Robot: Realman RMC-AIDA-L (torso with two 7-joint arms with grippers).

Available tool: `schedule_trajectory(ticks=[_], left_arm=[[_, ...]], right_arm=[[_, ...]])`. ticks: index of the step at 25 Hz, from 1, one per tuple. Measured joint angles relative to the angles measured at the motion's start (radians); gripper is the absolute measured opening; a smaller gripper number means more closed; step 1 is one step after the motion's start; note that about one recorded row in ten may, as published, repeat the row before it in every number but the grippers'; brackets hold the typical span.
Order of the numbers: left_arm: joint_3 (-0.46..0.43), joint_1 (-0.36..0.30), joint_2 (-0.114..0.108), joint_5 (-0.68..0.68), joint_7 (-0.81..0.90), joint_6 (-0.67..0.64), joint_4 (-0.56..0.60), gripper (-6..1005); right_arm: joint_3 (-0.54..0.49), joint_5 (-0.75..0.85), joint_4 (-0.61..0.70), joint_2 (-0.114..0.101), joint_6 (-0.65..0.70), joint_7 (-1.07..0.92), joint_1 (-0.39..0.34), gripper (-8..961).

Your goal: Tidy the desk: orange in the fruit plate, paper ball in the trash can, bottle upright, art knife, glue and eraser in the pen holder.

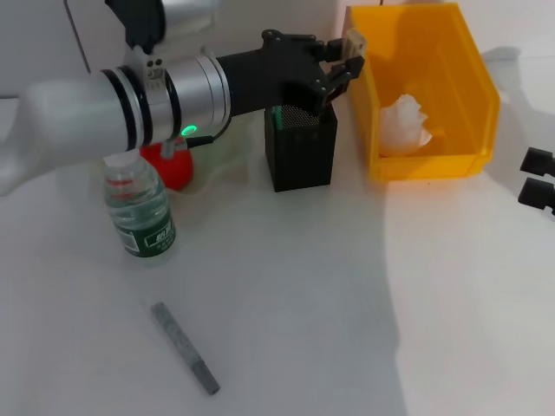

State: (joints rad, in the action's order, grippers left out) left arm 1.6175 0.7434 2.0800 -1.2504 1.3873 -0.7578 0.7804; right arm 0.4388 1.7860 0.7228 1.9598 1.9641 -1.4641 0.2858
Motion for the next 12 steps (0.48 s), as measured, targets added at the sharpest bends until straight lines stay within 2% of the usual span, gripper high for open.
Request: schedule_trajectory(ticks=[4, 12], left_arm=[[0.078, -0.002, 0.0, 0.025, -0.056, 0.145, -0.004, 347], [0.088, 0.001, 0.0, 0.024, -0.089, 0.282, -0.058, 352]], right_arm=[[0.005, 0.001, -0.026, -0.001, -0.008, 0.012, 0.018, 624], [0.013, 0.011, -0.044, 0.001, -0.029, 0.014, 0.051, 623]])
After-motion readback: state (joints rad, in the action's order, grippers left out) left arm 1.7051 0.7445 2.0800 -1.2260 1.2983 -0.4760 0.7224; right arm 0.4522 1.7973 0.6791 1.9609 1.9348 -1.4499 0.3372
